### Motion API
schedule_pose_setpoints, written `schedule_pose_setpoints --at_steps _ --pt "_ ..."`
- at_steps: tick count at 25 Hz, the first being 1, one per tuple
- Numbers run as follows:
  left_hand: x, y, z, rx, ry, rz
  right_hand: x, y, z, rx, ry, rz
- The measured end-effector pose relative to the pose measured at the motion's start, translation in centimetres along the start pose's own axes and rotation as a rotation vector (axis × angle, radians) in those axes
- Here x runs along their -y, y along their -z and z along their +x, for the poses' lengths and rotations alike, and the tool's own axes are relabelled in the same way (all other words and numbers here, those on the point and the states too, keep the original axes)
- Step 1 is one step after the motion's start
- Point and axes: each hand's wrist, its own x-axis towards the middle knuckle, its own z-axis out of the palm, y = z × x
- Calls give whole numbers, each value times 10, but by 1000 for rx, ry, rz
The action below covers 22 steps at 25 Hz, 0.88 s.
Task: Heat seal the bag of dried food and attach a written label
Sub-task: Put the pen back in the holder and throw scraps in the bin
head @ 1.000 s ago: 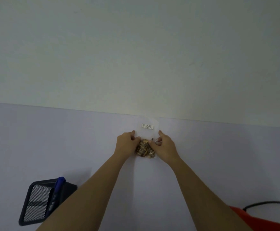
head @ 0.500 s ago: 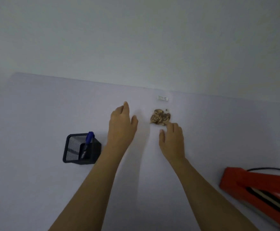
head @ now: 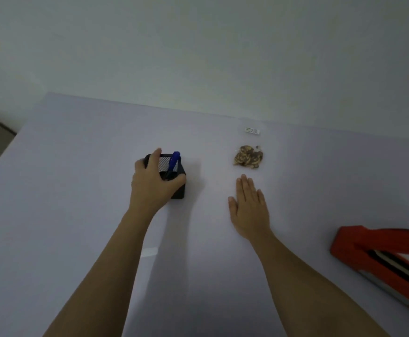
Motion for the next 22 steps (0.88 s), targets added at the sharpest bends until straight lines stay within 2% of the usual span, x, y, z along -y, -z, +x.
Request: schedule_pose_setpoints --at_steps 8,16,20,22 --pt "-115 -74 128 138 -144 15 -4 -7 0 -57 -7 35" --pt "-136 -106 174 81 -70 -4 -8 -11 0 -90 -11 -5" --pt "-141 -103 168 84 -32 36 -9 -8 2 -85 -7 -23" --pt "-142 -95 153 23 -38 14 -9 -6 2 -57 0 0"
